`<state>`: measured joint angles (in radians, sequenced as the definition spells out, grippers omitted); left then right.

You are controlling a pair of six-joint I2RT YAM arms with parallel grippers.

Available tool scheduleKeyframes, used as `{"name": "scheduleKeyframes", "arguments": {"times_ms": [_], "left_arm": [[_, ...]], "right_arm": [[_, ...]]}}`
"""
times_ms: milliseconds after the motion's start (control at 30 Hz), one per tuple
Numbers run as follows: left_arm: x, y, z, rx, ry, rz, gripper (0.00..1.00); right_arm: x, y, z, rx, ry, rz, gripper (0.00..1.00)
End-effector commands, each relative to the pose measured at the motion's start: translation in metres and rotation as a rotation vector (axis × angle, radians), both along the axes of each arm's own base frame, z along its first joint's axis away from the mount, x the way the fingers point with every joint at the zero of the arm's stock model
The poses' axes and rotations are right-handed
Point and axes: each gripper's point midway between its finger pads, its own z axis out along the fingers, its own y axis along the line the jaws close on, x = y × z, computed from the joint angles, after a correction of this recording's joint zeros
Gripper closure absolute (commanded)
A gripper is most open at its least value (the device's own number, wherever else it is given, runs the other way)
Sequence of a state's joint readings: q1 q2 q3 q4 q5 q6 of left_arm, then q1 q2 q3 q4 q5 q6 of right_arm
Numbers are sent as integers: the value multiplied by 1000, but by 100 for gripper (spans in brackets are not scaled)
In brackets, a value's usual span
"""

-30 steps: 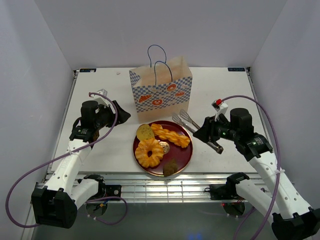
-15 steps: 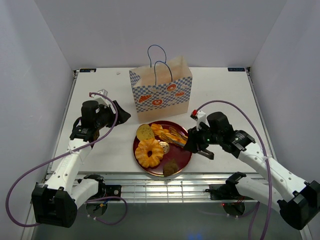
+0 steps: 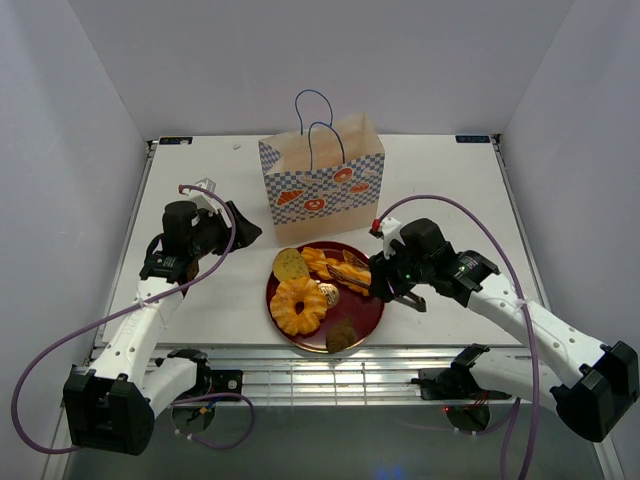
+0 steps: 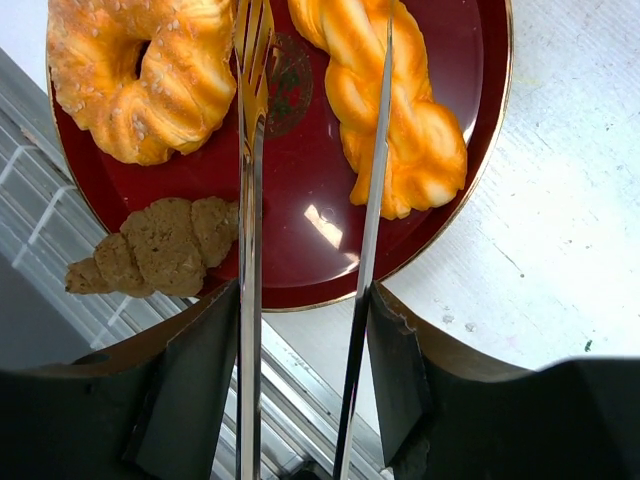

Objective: Place the fake bread into the paper bag

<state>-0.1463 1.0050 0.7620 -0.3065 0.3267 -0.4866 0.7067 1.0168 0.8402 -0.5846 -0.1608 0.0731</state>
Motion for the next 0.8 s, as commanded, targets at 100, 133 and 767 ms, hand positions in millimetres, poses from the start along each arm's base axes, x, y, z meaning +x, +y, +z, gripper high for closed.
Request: {"name": "scheduleKeyframes", "arguments": {"times_ms": [100, 133, 767], "left_arm": [[1, -4, 12, -5, -34, -23, 22], [2, -4, 12, -5, -35, -22, 22], [0, -5, 14, -11, -38, -32, 22]], "right_arm": [[12, 11, 9, -25, -51, 38, 43], [12, 13, 9, -27, -54, 46, 43], [26, 19, -10, -157, -99, 23, 46]]}}
